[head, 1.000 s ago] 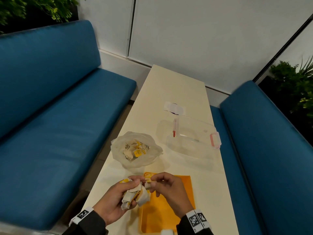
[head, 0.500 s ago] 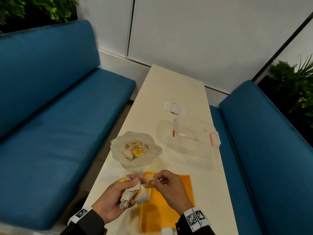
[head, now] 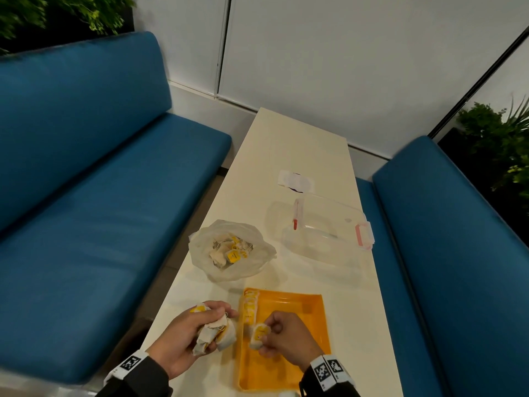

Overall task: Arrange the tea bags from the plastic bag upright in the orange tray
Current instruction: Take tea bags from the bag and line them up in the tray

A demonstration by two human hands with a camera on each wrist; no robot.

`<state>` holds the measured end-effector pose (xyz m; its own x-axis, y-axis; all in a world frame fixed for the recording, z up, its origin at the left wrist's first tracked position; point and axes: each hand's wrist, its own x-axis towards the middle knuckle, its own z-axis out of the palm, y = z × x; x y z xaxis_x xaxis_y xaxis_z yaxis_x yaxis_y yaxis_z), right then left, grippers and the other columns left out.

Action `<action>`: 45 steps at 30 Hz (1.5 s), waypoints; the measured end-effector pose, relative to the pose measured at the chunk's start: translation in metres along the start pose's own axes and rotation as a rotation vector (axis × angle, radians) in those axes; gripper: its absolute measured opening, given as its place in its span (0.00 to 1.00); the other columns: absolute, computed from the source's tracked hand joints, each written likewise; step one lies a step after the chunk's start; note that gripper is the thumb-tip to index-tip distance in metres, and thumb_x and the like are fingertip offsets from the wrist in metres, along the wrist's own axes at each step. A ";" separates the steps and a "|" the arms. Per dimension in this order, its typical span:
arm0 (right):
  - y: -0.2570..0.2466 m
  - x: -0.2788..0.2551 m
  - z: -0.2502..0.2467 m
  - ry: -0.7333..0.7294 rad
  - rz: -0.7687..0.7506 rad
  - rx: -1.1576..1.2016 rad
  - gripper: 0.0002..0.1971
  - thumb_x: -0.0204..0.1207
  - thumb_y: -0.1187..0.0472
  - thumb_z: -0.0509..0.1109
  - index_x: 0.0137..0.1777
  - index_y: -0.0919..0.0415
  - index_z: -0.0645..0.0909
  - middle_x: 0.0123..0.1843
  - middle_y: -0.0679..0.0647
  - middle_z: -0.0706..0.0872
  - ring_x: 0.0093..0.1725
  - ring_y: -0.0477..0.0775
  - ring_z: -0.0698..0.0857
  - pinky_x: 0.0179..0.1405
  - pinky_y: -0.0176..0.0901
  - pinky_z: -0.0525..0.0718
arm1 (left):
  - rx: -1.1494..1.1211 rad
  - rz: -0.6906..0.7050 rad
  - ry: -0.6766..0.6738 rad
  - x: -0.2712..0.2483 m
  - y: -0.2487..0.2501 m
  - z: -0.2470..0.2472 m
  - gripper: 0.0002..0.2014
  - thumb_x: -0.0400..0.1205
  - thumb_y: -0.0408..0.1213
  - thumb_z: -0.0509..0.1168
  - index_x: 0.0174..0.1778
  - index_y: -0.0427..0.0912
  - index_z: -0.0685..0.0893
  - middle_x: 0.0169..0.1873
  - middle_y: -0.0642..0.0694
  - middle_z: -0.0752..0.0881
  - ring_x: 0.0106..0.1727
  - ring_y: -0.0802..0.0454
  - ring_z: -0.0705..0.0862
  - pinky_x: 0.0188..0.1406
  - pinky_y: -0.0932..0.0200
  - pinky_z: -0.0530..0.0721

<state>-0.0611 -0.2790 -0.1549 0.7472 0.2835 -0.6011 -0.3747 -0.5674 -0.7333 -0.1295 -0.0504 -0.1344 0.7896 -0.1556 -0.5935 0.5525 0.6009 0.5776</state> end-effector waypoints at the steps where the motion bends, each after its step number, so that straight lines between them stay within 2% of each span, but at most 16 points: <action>1: -0.001 0.001 0.001 -0.017 0.017 -0.017 0.10 0.76 0.77 0.70 0.45 0.62 0.77 0.27 0.56 0.88 0.30 0.57 0.89 0.31 0.48 0.87 | 0.016 -0.002 -0.006 0.000 -0.001 0.000 0.15 0.79 0.35 0.71 0.59 0.33 0.87 0.61 0.33 0.89 0.40 0.45 0.83 0.26 0.59 0.79; 4: -0.008 0.004 0.005 -0.048 0.057 -0.047 0.09 0.73 0.79 0.71 0.45 0.65 0.78 0.27 0.60 0.87 0.24 0.54 0.88 0.23 0.42 0.84 | 0.067 -0.012 -0.040 -0.001 -0.003 0.004 0.11 0.81 0.31 0.69 0.56 0.30 0.88 0.57 0.31 0.89 0.34 0.48 0.84 0.25 0.60 0.78; 6: -0.011 0.007 0.007 -0.034 0.061 -0.085 0.09 0.71 0.77 0.72 0.43 0.65 0.80 0.29 0.61 0.87 0.23 0.53 0.86 0.21 0.40 0.81 | 0.098 -0.023 -0.073 -0.001 -0.006 0.007 0.12 0.81 0.29 0.68 0.57 0.26 0.87 0.53 0.31 0.89 0.31 0.48 0.84 0.25 0.59 0.78; 10: -0.014 0.015 0.015 0.028 0.037 -0.143 0.07 0.67 0.72 0.74 0.41 0.63 0.82 0.26 0.58 0.86 0.20 0.51 0.82 0.21 0.39 0.79 | 0.121 -0.045 -0.081 0.002 -0.013 0.012 0.11 0.82 0.28 0.68 0.58 0.26 0.87 0.50 0.31 0.90 0.33 0.48 0.86 0.24 0.59 0.81; 13: -0.014 0.020 0.022 0.089 0.034 -0.187 0.07 0.68 0.66 0.77 0.37 0.58 0.80 0.24 0.55 0.85 0.23 0.55 0.83 0.22 0.42 0.81 | 0.129 -0.058 -0.093 0.002 -0.014 0.016 0.10 0.82 0.27 0.68 0.57 0.27 0.88 0.49 0.32 0.90 0.34 0.49 0.88 0.25 0.60 0.82; 17: -0.014 0.023 0.027 0.162 0.025 -0.193 0.11 0.70 0.67 0.76 0.34 0.57 0.76 0.24 0.55 0.82 0.19 0.49 0.81 0.18 0.38 0.77 | 0.133 -0.051 -0.098 0.003 -0.014 0.018 0.12 0.83 0.26 0.66 0.60 0.23 0.85 0.46 0.37 0.92 0.35 0.50 0.90 0.26 0.62 0.84; 23: -0.012 0.025 0.032 0.234 0.054 -0.189 0.15 0.67 0.69 0.77 0.37 0.56 0.72 0.30 0.59 0.84 0.19 0.51 0.82 0.16 0.37 0.75 | 0.147 -0.062 -0.076 0.007 -0.016 0.012 0.12 0.82 0.27 0.69 0.60 0.26 0.87 0.55 0.30 0.90 0.36 0.48 0.89 0.27 0.59 0.84; 27: -0.010 0.029 0.033 0.271 0.059 -0.221 0.13 0.66 0.66 0.77 0.36 0.55 0.73 0.34 0.61 0.89 0.26 0.58 0.88 0.19 0.41 0.80 | 0.176 -0.070 -0.083 0.008 -0.017 0.010 0.11 0.81 0.30 0.70 0.58 0.29 0.89 0.49 0.33 0.89 0.36 0.48 0.87 0.27 0.58 0.82; 29: -0.010 0.030 0.034 0.277 0.045 -0.237 0.13 0.66 0.67 0.75 0.35 0.55 0.73 0.32 0.59 0.88 0.30 0.61 0.91 0.23 0.46 0.84 | 0.182 -0.070 -0.076 0.007 -0.017 0.010 0.12 0.82 0.29 0.69 0.59 0.28 0.88 0.47 0.36 0.90 0.36 0.48 0.88 0.27 0.59 0.82; 32: -0.012 0.028 0.034 0.267 0.028 -0.259 0.11 0.66 0.69 0.71 0.33 0.55 0.74 0.30 0.56 0.85 0.29 0.57 0.89 0.29 0.48 0.87 | 0.173 -0.069 -0.071 0.007 -0.017 0.010 0.12 0.83 0.28 0.68 0.60 0.28 0.87 0.50 0.36 0.91 0.37 0.48 0.88 0.27 0.59 0.82; 35: -0.018 0.023 0.031 0.296 -0.031 -0.314 0.07 0.67 0.65 0.71 0.33 0.53 0.78 0.34 0.50 0.86 0.36 0.51 0.87 0.37 0.44 0.86 | 0.169 -0.055 -0.077 0.007 -0.015 0.009 0.12 0.83 0.30 0.69 0.60 0.29 0.88 0.56 0.33 0.91 0.41 0.46 0.88 0.30 0.56 0.84; 38: -0.031 0.010 0.022 0.349 -0.189 -0.230 0.07 0.70 0.64 0.74 0.36 0.51 0.82 0.37 0.47 0.86 0.37 0.42 0.83 0.37 0.32 0.81 | 0.126 -0.012 -0.045 0.008 -0.012 0.011 0.13 0.84 0.32 0.68 0.60 0.27 0.86 0.52 0.33 0.90 0.38 0.48 0.88 0.28 0.59 0.83; 41: -0.050 -0.015 0.016 0.231 -0.380 -0.103 0.06 0.71 0.63 0.77 0.40 0.50 0.85 0.42 0.47 0.88 0.38 0.43 0.83 0.38 0.31 0.80 | 0.085 0.006 -0.023 0.009 -0.009 0.014 0.14 0.86 0.37 0.66 0.60 0.30 0.87 0.47 0.34 0.89 0.36 0.48 0.88 0.28 0.58 0.83; 45: -0.069 -0.038 0.018 0.030 -0.478 -0.183 0.10 0.67 0.59 0.81 0.46 0.47 0.88 0.48 0.47 0.85 0.43 0.46 0.85 0.37 0.28 0.77 | 0.052 0.013 -0.010 0.013 -0.005 0.019 0.19 0.84 0.49 0.68 0.57 0.35 0.89 0.43 0.35 0.88 0.37 0.45 0.85 0.35 0.54 0.80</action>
<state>-0.0737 -0.2367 -0.0867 0.8279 0.5238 -0.2007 0.1133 -0.5066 -0.8547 -0.1172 -0.0701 -0.1348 0.7993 -0.1562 -0.5803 0.5551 0.5617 0.6134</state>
